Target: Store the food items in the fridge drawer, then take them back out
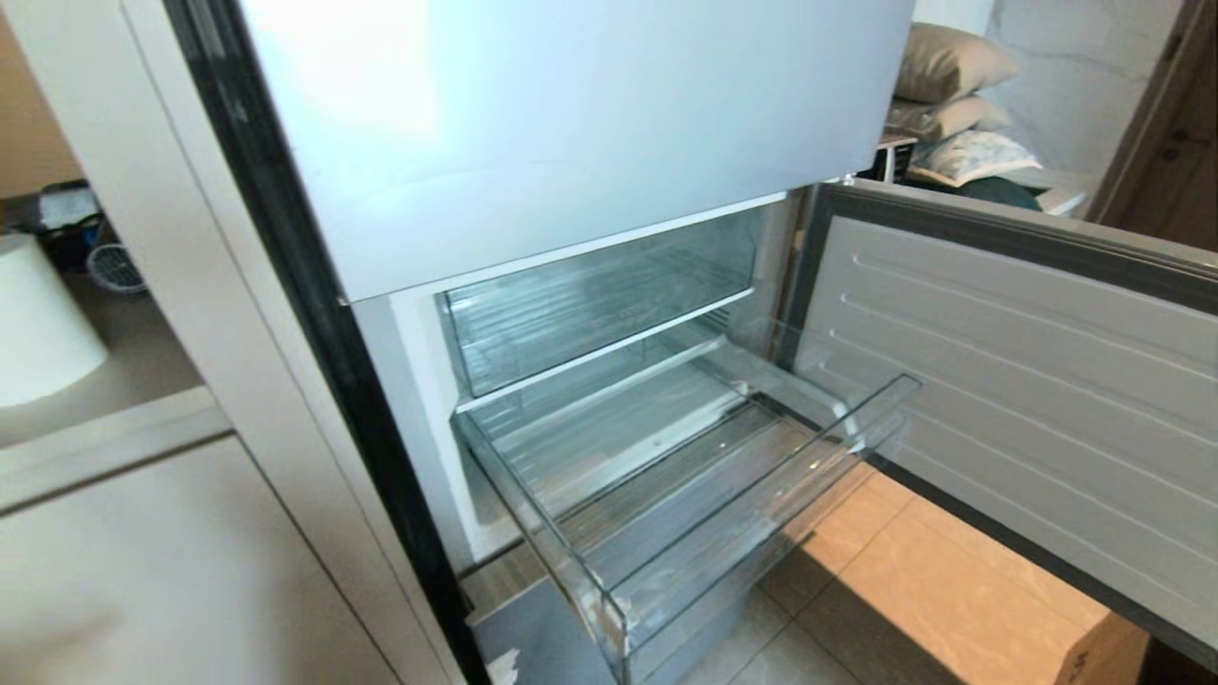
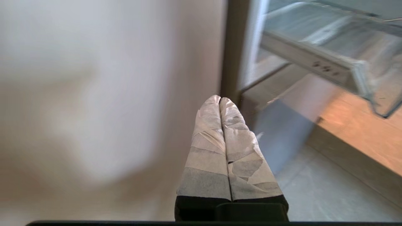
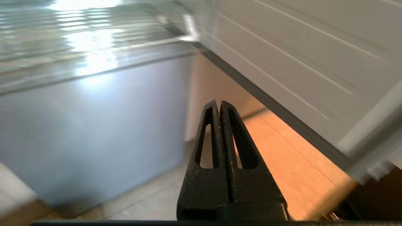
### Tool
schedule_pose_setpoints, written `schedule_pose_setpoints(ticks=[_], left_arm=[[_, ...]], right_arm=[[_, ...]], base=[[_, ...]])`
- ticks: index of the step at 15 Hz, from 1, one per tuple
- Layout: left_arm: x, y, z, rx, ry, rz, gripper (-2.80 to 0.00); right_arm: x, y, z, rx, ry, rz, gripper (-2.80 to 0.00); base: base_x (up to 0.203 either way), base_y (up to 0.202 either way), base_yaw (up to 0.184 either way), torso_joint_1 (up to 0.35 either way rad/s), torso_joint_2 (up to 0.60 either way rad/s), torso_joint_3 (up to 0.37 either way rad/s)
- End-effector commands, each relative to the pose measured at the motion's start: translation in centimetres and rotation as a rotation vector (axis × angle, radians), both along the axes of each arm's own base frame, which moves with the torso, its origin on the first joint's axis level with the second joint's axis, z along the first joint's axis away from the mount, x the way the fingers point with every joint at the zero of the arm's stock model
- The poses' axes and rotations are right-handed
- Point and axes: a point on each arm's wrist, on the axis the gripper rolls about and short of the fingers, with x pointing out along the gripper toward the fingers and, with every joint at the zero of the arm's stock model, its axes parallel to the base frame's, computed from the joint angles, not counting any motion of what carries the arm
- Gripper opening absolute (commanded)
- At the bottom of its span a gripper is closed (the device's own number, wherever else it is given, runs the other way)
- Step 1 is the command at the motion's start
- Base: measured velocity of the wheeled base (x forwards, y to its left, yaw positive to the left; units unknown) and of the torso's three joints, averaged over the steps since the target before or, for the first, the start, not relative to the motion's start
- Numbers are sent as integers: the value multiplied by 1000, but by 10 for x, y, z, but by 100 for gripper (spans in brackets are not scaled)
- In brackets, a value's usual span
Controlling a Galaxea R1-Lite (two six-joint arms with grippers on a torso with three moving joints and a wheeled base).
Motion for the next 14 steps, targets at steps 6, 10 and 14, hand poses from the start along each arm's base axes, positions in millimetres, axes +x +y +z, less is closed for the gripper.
schedule_pose_setpoints(ticks=[6,10,14], left_arm=[[0,0,0,-1,0,1,-280],[0,0,0,-1,0,1,-280],[0,0,0,-1,0,0,-280]], right_arm=[[0,-1,1,102,-4,-27,-280],[19,0,10,67,183,-19,-280],[84,5,38,118,522,15,-280]], base=[[2,-7,171,1,3,3],[0,-2,42,1,0,4],[0,0,0,0,0,0]])
